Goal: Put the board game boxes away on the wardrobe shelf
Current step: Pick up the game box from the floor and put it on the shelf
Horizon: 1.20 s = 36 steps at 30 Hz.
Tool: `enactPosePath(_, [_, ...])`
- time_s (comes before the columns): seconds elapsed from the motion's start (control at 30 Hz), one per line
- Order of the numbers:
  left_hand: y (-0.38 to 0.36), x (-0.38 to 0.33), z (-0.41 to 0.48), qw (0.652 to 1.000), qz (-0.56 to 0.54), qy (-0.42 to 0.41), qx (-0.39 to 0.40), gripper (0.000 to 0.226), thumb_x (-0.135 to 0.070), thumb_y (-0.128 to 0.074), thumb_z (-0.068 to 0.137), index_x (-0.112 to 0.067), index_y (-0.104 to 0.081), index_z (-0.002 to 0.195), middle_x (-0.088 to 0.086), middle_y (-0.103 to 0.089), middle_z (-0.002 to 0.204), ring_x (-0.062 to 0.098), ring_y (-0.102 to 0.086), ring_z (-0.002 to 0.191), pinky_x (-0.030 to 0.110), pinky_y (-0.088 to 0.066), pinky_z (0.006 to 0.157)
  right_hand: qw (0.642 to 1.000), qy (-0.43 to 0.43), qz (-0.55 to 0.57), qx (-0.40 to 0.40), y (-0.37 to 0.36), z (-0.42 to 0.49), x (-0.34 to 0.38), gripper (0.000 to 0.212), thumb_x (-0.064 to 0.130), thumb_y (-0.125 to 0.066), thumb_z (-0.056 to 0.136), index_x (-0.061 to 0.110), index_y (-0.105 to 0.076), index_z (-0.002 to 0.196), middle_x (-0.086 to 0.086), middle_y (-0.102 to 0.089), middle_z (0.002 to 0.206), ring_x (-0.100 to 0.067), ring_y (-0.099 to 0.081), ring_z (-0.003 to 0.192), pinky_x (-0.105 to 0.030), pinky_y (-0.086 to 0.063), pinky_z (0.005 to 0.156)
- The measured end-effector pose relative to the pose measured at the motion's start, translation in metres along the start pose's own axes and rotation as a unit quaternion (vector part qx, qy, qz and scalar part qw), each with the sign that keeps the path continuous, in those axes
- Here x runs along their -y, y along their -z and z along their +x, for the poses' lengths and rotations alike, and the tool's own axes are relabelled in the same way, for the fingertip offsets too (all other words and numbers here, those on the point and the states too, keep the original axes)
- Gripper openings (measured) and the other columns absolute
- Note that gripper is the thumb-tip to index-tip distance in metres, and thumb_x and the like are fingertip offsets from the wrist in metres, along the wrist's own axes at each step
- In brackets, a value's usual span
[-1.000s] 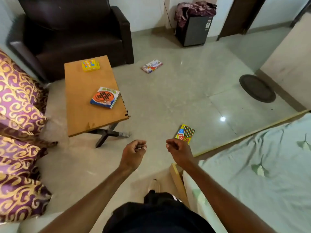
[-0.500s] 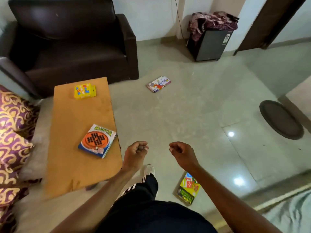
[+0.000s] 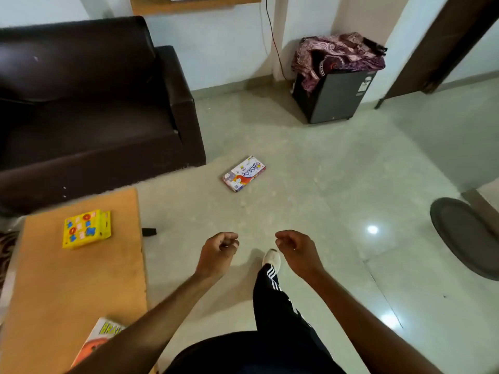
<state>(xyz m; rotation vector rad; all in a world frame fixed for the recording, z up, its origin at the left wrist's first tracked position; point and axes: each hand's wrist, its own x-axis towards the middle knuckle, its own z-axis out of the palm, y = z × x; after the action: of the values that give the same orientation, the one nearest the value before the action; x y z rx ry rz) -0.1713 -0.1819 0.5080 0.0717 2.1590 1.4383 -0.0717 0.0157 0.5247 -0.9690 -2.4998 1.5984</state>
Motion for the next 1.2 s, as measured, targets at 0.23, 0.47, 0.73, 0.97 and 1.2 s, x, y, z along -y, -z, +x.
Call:
enactPosePath(0.23, [-0.028, -0.097, 0.176, 0.998, -0.026, 0.037, -0.047, 0.018, -0.027, -0.062, 0.074, -0.032, -0.068, 0.09, 0.001, -0.075, 0.087, 0.02, -0.069, 0.081, 0.045, -0.056, 0.088, 0.997, -0.005, -0.023, 0.071, 0.041, 0.212, 0.056, 0.017, 0.015, -0.064, 0.086, 0.018, -0.072, 0.1, 0.011, -0.068, 0.08, -0.006, -0.065, 0.078, -0.017, -0.048, 0.074])
enactPosePath(0.47, [-0.034, -0.153, 0.337, 0.985, -0.099, 0.09, -0.112, 0.022, -0.012, -0.061, 0.078, -0.028, -0.068, 0.091, 0.007, -0.073, 0.088, 0.021, -0.067, 0.078, 0.033, -0.055, 0.078, 0.984, 0.023, -0.1, 0.146, 0.045, 0.415, 0.114, 0.019, 0.014, -0.065, 0.085, 0.014, -0.073, 0.102, 0.006, -0.069, 0.082, -0.011, -0.065, 0.077, -0.021, -0.047, 0.077])
enactPosePath(0.73, [-0.033, -0.144, 0.537, 0.965, -0.097, 0.184, -0.158, 0.02, -0.008, -0.059, 0.085, -0.022, -0.068, 0.096, -0.001, -0.073, 0.09, 0.016, -0.07, 0.083, 0.022, -0.048, 0.073, 0.962, 0.022, -0.18, 0.206, -0.018, 0.638, 0.137, 0.019, 0.013, -0.062, 0.085, 0.015, -0.072, 0.101, 0.005, -0.068, 0.084, -0.012, -0.062, 0.08, -0.021, -0.043, 0.077])
enactPosePath(0.97, [-0.084, -0.05, 0.686, 0.909, -0.135, 0.337, -0.205, 0.029, -0.022, -0.055, 0.078, -0.02, -0.07, 0.103, 0.001, -0.073, 0.104, 0.021, -0.067, 0.1, 0.031, -0.051, 0.092, 0.905, 0.027, -0.285, 0.315, -0.117, 0.808, 0.066, 0.024, 0.012, -0.061, 0.084, 0.018, -0.069, 0.106, 0.0, -0.074, 0.104, -0.015, -0.068, 0.094, -0.019, -0.044, 0.079])
enactPosePath(1.2, [-0.181, 0.091, 0.801, 0.817, -0.239, 0.457, -0.257, 0.033, -0.019, -0.067, 0.078, -0.013, -0.069, 0.11, 0.01, -0.073, 0.104, 0.028, -0.069, 0.096, 0.025, -0.049, 0.077, 0.802, 0.085, -0.381, 0.453, -0.222, 0.932, -0.087, 0.038, 0.011, -0.058, 0.084, 0.015, -0.061, 0.121, -0.007, -0.065, 0.122, -0.026, -0.061, 0.112, -0.036, -0.047, 0.098])
